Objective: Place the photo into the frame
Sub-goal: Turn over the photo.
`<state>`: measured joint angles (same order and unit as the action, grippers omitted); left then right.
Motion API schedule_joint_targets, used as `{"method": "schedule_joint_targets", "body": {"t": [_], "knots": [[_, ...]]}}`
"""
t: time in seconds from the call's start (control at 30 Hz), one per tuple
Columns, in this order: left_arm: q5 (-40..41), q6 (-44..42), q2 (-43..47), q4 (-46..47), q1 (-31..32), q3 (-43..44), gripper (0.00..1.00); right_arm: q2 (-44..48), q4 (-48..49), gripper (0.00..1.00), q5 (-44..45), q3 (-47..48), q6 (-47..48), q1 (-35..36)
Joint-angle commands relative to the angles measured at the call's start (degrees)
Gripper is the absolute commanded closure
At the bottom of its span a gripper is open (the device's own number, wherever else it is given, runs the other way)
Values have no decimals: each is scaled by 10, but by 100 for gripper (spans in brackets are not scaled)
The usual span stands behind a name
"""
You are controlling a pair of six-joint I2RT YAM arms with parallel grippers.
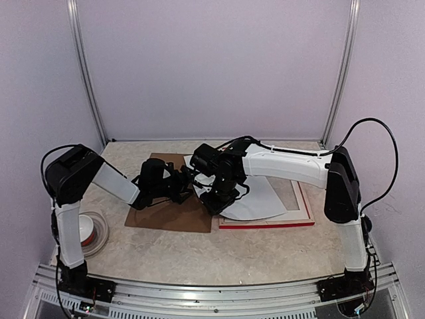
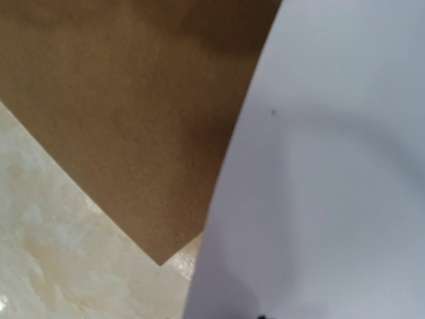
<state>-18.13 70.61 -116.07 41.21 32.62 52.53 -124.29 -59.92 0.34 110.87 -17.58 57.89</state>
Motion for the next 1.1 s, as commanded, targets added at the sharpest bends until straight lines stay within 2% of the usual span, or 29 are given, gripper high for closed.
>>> {"method": "schedule_joint_targets", "body": {"t": [0.0, 0.2, 0.4, 0.57, 0.8, 0.9, 1.07], "knots": [[-24, 32, -22, 90, 2, -12, 10, 10, 19, 69, -17, -16, -3, 5], [-39, 64, -50, 162, 4, -15, 14, 23, 29, 52, -30, -34, -2, 5], [-43, 65, -55, 171, 3, -14, 17, 63, 46, 17, -39, -60, -5, -3], [-35, 38, -44, 104, 3, 1, 21, 124, 88, 15, -97, -109, -23, -58], [7, -23, -15, -37, 8, 40, 22, 220, 204, 15, -214, -245, -85, -235], [16, -42, -13, -75, 9, 63, 22, 222, 230, 15, -226, -263, -94, -293], [24, -70, -22, -135, 11, 103, 23, 172, 241, 15, -217, -228, -92, -347]]}}
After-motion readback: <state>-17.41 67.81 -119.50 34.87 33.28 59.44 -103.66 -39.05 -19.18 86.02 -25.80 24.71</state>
